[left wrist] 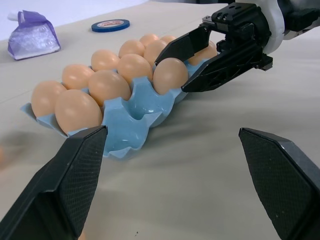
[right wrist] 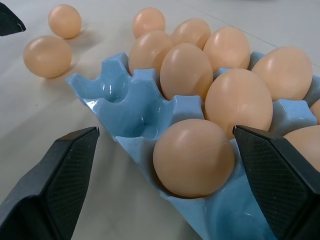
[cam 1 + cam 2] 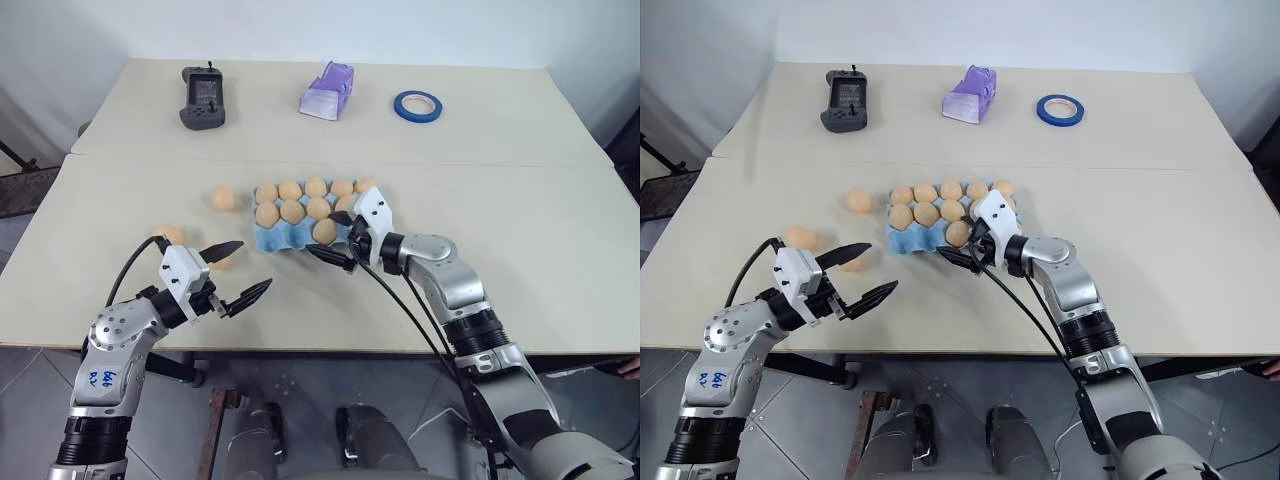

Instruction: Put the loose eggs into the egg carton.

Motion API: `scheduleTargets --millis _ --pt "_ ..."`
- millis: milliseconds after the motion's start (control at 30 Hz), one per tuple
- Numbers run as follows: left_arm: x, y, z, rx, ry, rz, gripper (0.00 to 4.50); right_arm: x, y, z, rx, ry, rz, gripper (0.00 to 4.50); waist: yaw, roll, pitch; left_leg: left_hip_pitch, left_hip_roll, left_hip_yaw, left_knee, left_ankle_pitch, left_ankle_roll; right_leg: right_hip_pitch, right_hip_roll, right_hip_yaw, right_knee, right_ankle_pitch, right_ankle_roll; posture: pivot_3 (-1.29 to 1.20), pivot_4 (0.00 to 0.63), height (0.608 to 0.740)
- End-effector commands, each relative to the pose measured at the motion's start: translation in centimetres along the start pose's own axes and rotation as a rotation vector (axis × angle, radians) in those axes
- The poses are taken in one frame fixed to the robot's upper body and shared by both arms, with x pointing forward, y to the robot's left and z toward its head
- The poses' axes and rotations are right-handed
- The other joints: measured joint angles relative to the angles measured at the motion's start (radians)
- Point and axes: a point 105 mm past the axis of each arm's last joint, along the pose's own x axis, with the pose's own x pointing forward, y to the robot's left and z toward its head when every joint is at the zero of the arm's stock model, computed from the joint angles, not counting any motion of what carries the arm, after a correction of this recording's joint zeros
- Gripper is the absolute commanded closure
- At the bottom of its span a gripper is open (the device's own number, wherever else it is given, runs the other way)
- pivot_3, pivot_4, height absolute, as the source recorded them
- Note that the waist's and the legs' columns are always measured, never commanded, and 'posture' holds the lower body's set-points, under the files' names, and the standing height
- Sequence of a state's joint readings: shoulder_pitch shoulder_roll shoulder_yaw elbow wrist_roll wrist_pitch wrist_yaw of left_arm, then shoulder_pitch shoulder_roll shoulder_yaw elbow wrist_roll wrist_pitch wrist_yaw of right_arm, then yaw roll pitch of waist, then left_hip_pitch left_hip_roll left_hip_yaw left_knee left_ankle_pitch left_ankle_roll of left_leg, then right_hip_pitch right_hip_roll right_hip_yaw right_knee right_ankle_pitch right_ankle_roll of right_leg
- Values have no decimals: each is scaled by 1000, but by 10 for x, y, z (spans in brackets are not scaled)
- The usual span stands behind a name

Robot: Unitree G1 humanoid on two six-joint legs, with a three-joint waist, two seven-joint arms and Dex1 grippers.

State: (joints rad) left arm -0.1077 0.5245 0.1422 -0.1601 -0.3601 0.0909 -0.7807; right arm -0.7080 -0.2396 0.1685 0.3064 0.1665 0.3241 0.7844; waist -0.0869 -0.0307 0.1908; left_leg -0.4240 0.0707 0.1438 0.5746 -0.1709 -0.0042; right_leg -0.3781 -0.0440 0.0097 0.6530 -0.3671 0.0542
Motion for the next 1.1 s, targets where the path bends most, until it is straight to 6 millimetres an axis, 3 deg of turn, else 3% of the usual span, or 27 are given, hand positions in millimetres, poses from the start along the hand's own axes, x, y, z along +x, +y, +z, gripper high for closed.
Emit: scheduleTargets --millis 33,167,333,467,600,767,900,1033,1100 --pt "2 -4 15 28 -51 -16 0 2 -1 8 -20 -19 5 1330 0 0 0 0 0 0 0 0 0 0 0 0 0 0 0 0 150 740" --pt "2 -4 15 26 -51 -13 0 2 0 11 -27 -27 14 2643 -1 0 0 0 0 0 0 0 0 0 0 0 0 0 0 0 150 740" --pt "3 -5 17 27 -55 -17 0 -10 -6 32 -43 -127 5 2643 0 0 0 0 0 0 0 0 0 0 0 0 0 0 0 0 150 740" --pt "4 -5 17 27 -57 -23 0 -25 -16 38 -34 -160 -17 2643 2 0 0 0 0 0 0 0 0 0 0 0 0 0 0 0 150 740" --pt "6 -5 17 23 -59 -32 0 -48 -36 21 -42 -102 -94 2643 5 0 0 0 0 0 0 0 0 0 0 0 -1 0 0 0 150 740" --pt "8 -4 17 22 -60 -39 0 -49 -36 -1 -51 -39 -91 2643 -2 0 0 0 0 0 0 -1 1 0 0 0 -2 0 0 0 150 740" --pt "8 -2 17 24 -60 -40 0 -43 -27 6 -33 -92 -47 1714 0 0 0 0 0 0 0 -1 1 0 1 0 -1 0 0 0 150 740" --pt "4 2 16 23 -51 -18 0 -48 -25 17 -63 -149 -29 286 3 0 0 0 0 0 0 -1 1 0 1 0 -1 0 0 0 150 740" --pt "-4 5 15 32 -38 18 0 -58 -22 25 -98 -227 -8 48 3 0 0 0 0 0 0 -1 1 0 1 0 -1 0 0 0 150 740"
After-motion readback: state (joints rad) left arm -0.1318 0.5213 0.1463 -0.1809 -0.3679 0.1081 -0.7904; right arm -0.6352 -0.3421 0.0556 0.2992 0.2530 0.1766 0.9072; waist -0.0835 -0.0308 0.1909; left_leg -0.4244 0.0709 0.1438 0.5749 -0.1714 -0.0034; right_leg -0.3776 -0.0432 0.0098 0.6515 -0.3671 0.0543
